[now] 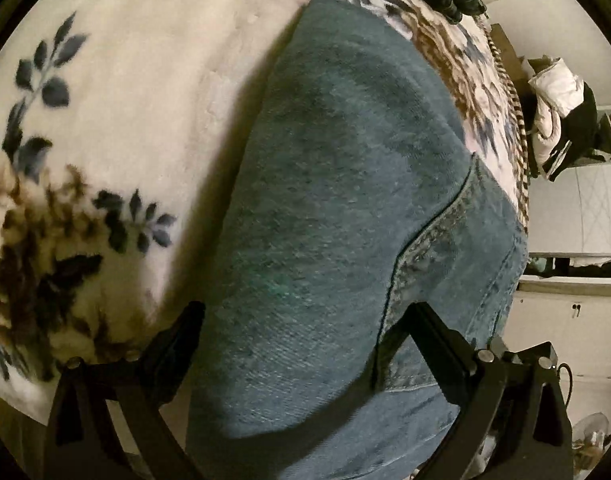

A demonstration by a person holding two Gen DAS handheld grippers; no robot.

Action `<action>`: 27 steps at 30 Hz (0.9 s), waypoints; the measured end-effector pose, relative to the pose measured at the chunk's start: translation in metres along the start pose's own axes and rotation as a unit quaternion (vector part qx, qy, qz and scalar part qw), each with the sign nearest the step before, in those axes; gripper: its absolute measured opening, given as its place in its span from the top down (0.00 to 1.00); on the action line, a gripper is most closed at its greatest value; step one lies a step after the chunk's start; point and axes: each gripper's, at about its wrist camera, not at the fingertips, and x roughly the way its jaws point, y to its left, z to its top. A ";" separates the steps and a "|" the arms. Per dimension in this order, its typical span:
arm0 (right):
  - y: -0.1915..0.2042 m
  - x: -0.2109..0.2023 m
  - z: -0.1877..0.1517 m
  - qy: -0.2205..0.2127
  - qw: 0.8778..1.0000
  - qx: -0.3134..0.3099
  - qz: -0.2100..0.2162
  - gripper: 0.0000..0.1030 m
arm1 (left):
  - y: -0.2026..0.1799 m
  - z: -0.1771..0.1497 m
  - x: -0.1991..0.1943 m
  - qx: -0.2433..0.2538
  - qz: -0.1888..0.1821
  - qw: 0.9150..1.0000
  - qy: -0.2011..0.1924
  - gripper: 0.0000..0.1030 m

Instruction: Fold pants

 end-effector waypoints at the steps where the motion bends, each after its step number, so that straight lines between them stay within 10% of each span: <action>1: 0.003 0.001 -0.002 -0.004 1.000 -0.004 -0.013 0.27 | -0.004 0.001 0.000 0.003 -0.001 1.000 -0.005 0.13; 6: 0.018 -0.007 -0.014 -0.027 0.998 -0.021 -0.060 0.58 | -0.021 -0.006 -0.017 0.020 0.012 0.999 -0.025 0.64; 9: 0.047 -0.014 -0.021 -0.037 0.996 -0.039 -0.074 0.65 | -0.038 -0.009 -0.037 0.032 0.015 0.999 -0.034 0.73; 19: 0.154 -0.085 -0.004 -0.060 0.992 -0.098 -0.052 0.70 | -0.089 0.019 -0.125 0.045 -0.015 0.996 -0.071 0.77; 27: 0.277 -0.071 0.064 -0.112 0.982 -0.150 -0.024 0.70 | -0.134 0.120 -0.170 0.070 -0.056 0.988 -0.124 0.77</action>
